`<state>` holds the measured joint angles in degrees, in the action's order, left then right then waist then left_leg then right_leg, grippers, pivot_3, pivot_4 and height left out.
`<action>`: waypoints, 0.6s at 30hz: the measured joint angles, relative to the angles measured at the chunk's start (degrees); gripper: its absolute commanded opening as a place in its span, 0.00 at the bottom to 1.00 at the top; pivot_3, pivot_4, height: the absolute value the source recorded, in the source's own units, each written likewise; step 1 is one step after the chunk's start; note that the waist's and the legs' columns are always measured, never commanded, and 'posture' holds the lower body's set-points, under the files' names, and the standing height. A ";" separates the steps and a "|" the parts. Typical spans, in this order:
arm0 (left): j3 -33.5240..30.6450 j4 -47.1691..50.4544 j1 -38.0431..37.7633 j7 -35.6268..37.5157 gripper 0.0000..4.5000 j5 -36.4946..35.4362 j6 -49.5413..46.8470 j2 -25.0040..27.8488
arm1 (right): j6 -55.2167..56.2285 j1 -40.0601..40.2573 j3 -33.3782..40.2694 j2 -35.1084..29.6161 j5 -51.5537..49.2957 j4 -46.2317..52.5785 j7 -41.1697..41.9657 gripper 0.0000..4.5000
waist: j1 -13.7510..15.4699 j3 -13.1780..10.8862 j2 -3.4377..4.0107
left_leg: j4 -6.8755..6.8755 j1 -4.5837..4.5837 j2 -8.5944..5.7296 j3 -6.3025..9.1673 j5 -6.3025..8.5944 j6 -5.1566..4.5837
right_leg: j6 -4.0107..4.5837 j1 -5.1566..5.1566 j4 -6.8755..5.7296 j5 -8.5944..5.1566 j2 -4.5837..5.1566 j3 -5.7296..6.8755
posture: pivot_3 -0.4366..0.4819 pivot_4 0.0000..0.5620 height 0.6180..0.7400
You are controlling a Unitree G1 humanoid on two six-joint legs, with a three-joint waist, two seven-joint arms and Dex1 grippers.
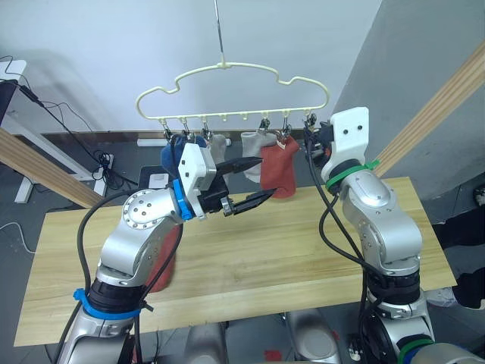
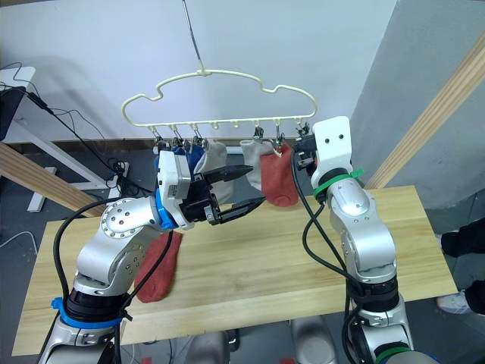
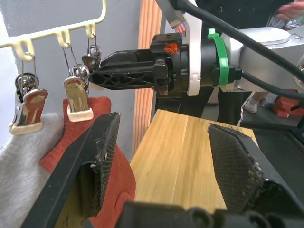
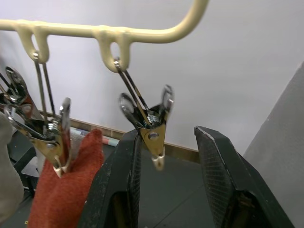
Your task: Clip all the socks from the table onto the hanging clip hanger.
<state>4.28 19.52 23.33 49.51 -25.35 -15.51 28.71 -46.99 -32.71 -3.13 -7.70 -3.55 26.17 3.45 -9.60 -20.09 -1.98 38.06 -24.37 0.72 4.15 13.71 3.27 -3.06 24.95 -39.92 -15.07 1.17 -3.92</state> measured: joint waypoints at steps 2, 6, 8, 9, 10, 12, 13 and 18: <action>0.03 -0.05 0.00 0.05 0.73 0.02 0.01 -0.02 | -0.62 -0.56 0.77 1.82 -0.68 0.00 -0.02 0.40 | -0.06 0.00 0.00 | 0.00 0.00 0.00 -0.01 0.00 0.00 | 0.01 0.01 -0.01 0.00 0.00 -0.02 | 0.20 0.51 1.00; 0.06 -0.06 0.00 0.07 0.73 0.05 0.05 -0.10 | -1.78 -2.94 2.07 4.33 -2.45 0.01 -0.04 0.40 | -0.04 0.01 0.01 | 0.00 0.00 0.00 0.00 0.00 0.00 | 0.01 0.00 -0.01 0.01 0.01 0.00 | 0.20 0.51 1.00; 0.06 -0.06 0.00 0.07 0.73 0.05 0.05 -0.10 | -2.83 -3.17 2.77 5.10 -3.06 0.00 -0.16 0.40 | -0.03 0.01 0.01 | 0.00 -0.01 0.00 0.01 0.00 0.00 | 0.01 0.01 0.00 0.01 0.01 0.00 | 0.20 0.52 1.00; 0.06 -0.06 0.00 0.06 0.73 0.05 0.05 -0.10 | -3.33 -3.30 3.20 5.43 -3.41 0.00 -0.20 0.40 | -0.03 0.01 0.01 | 0.00 -0.01 0.00 0.01 0.00 0.00 | 0.01 0.01 0.00 0.01 0.01 0.00 | 0.20 0.52 1.00; 0.06 -0.06 0.00 0.06 0.73 0.05 0.05 -0.10 | -3.84 -3.53 3.56 5.68 -3.72 0.00 -0.27 0.40 | -0.03 0.01 0.01 | 0.00 -0.01 0.00 0.00 0.00 0.00 | 0.01 0.01 0.00 0.01 0.01 -0.01 | 0.20 0.52 1.00; 0.06 -0.06 -0.01 0.06 0.73 0.05 0.05 -0.10 | -4.68 -4.07 4.18 6.14 -4.36 0.01 -0.64 0.40 | -0.04 0.01 0.01 | 0.00 -0.01 0.00 0.00 0.00 0.00 | 0.01 0.01 0.00 0.01 0.01 -0.01 | 0.20 0.52 1.00; 0.07 -0.06 -0.01 0.06 0.73 0.06 0.05 -0.10 | -4.95 -4.16 4.28 6.31 -4.42 0.01 -0.86 0.40 | -0.04 0.01 0.01 | 0.00 -0.01 0.00 0.00 0.00 0.00 | 0.01 0.01 0.00 0.01 0.01 0.00 | 0.20 0.52 1.00; 0.16 -0.06 -0.01 0.05 0.73 0.12 0.05 -0.30 | -6.45 -4.16 4.67 6.61 -4.60 0.16 -1.60 0.40 | -0.05 0.01 0.01 | 0.00 -0.01 0.00 0.00 0.00 0.00 | 0.01 0.02 -0.01 0.01 0.01 -0.01 | 0.19 0.52 1.00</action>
<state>4.44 19.46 23.33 49.55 -25.24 -15.45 28.41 -53.44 -36.87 1.54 -1.10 -8.15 26.32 1.85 -9.65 -20.08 -1.97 38.06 -24.39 0.72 4.14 13.71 3.27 -3.04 24.98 -39.93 -15.06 1.18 -3.93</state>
